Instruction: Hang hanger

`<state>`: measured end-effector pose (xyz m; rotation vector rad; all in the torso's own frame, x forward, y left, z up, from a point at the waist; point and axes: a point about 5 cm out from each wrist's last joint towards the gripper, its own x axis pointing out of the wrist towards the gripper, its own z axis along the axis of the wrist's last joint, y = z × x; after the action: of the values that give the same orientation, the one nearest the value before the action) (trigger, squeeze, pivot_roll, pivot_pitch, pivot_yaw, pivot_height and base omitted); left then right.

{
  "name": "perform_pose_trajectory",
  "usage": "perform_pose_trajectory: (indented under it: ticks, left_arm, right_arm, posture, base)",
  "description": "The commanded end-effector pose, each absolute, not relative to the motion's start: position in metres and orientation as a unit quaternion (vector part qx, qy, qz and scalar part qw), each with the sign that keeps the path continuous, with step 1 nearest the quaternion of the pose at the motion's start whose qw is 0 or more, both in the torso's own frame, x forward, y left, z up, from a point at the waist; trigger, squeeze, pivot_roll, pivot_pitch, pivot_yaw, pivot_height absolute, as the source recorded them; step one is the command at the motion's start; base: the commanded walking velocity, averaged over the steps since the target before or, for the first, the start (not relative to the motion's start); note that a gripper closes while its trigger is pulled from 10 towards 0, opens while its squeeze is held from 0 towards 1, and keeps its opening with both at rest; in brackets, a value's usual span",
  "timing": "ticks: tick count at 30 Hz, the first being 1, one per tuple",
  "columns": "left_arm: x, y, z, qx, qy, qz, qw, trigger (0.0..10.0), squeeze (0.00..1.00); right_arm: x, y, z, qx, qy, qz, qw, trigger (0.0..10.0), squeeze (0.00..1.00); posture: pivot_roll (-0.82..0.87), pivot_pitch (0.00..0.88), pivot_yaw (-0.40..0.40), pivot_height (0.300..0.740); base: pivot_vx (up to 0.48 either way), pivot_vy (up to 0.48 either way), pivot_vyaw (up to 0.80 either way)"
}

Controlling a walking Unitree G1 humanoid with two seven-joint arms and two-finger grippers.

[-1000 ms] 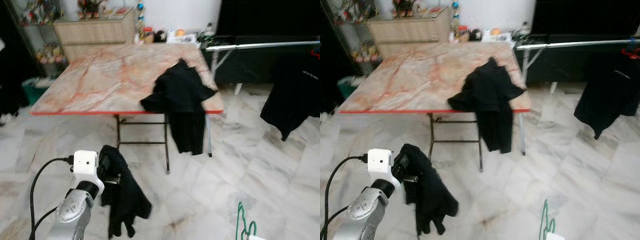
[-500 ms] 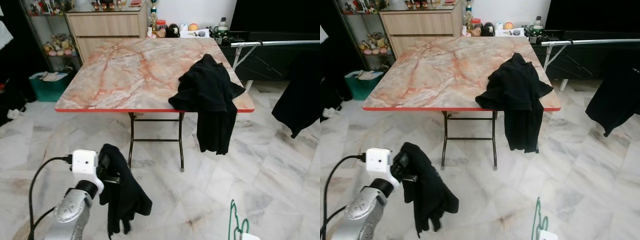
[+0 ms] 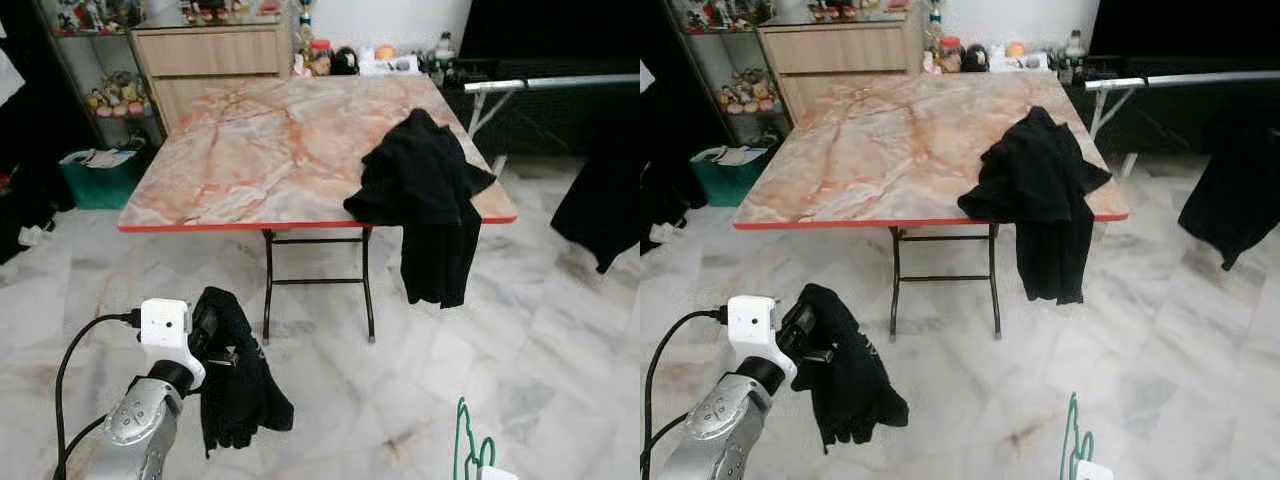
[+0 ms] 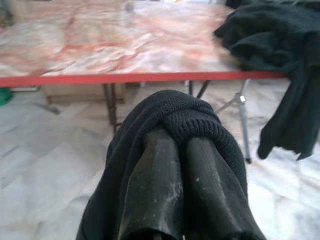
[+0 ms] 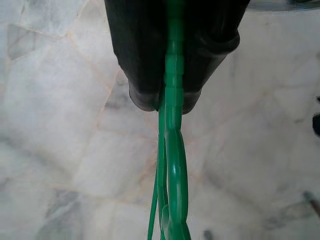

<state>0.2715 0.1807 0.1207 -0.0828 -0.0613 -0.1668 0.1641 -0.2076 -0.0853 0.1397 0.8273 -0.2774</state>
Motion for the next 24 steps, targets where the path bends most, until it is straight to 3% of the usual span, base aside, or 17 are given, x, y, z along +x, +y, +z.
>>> perform_pose_trajectory:
  ticks: [1, 24]
  left_arm:
    - [0.2715, 0.1842, 0.1304, -0.034, -0.05, -0.082, 0.995, 10.0, 0.0]
    - [0.2732, 0.18, 0.1358, -0.036, -0.057, -0.094, 0.993, 10.0, 0.0]
  right_arm:
    - [0.1652, -0.2034, -0.0856, 0.073, 0.401, -0.131, 0.904, 10.0, 0.0]
    - [0.1646, -0.2025, -0.0861, 0.073, 0.403, -0.128, 0.903, 10.0, 0.0]
  posture:
    - [0.02, 0.046, 0.062, 0.721]
    - [0.02, 0.031, 0.066, 0.721]
  base:
    - [0.292, 0.0, 0.0]
    - [0.296, 0.0, 0.0]
